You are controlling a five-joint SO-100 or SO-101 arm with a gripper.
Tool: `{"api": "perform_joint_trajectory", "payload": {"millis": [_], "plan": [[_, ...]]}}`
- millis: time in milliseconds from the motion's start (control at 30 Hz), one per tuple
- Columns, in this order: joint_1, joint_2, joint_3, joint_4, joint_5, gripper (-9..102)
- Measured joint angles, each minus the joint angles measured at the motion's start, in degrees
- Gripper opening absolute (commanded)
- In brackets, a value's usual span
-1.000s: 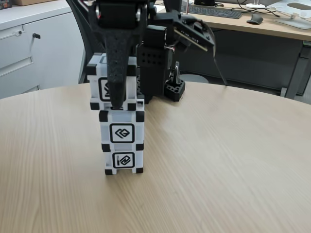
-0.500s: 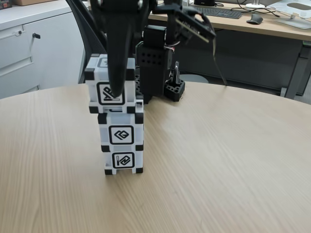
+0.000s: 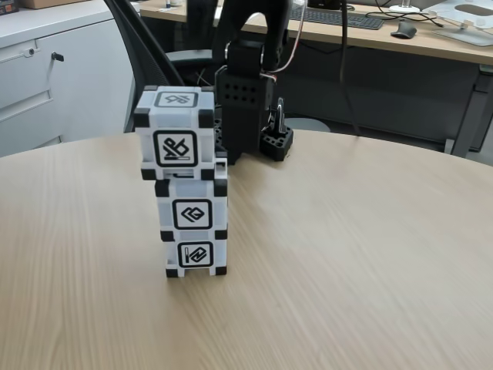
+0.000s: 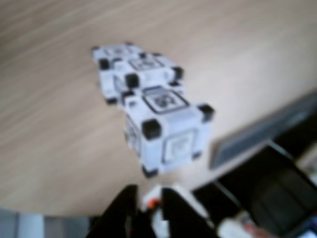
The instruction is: Stack cubes from left to right.
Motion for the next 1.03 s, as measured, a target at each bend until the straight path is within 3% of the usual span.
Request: {"api": "perform_joint_trajectory", "payload": {"millis": [1033], "plan": [[0.0,6.7,0.3,0.0,-1.2,0]]}}
